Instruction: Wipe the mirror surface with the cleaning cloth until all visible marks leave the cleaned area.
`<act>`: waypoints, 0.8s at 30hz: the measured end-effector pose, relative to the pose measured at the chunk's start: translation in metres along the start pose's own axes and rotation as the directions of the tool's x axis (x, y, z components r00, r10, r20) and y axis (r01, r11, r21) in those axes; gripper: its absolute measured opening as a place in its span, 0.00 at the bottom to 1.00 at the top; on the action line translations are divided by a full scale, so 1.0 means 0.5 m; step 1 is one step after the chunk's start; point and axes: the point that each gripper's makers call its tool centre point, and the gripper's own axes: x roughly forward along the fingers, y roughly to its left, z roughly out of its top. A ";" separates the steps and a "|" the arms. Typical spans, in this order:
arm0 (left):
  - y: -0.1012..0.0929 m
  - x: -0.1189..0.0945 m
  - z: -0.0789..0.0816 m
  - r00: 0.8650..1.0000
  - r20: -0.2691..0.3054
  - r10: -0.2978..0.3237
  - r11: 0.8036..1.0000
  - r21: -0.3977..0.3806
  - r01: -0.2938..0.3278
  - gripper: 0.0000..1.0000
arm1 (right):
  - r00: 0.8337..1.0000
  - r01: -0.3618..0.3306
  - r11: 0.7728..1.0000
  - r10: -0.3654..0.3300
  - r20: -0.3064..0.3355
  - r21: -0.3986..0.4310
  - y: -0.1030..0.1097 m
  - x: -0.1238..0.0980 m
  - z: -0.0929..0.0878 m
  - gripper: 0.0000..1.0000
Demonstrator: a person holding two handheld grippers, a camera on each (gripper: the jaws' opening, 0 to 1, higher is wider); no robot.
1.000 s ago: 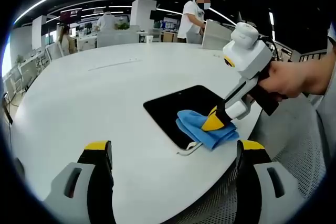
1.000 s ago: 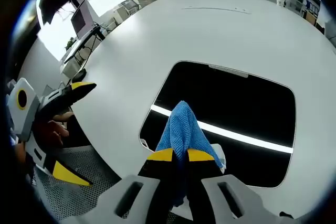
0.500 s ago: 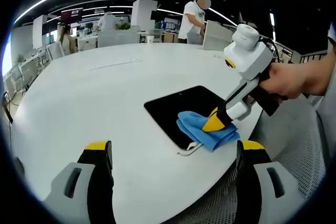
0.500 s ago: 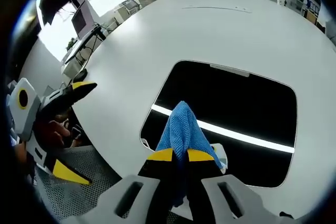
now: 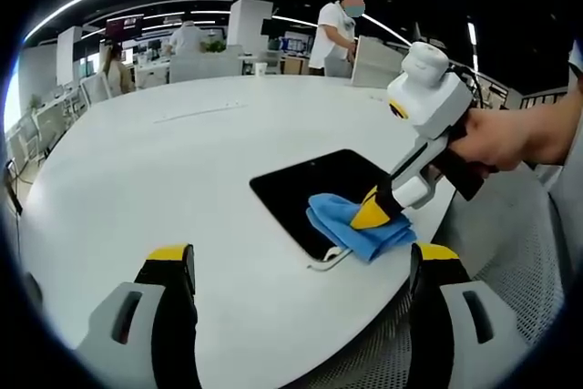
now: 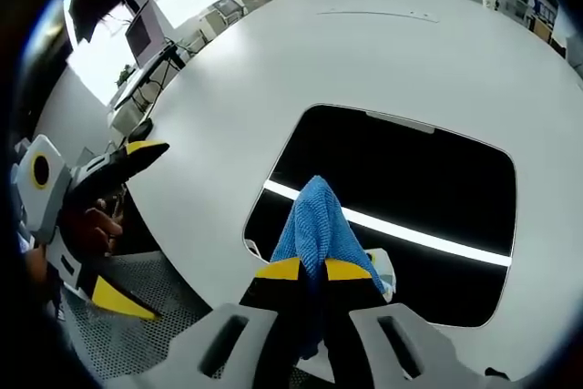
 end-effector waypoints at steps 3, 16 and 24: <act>-0.001 -0.001 0.000 1.000 -0.001 -0.002 1.000 0.000 0.002 0.97 | 1.000 -0.009 1.000 0.009 -0.002 0.012 -0.003 0.000 0.000 0.02; -0.001 -0.001 -0.001 1.000 -0.004 -0.002 1.000 0.000 0.002 0.97 | 1.000 -0.007 1.000 0.007 -0.004 0.023 -0.023 -0.008 -0.005 0.02; -0.004 0.000 -0.002 1.000 -0.008 -0.007 1.000 0.005 0.007 0.97 | 1.000 0.001 1.000 0.000 -0.005 0.029 -0.034 -0.014 -0.008 0.02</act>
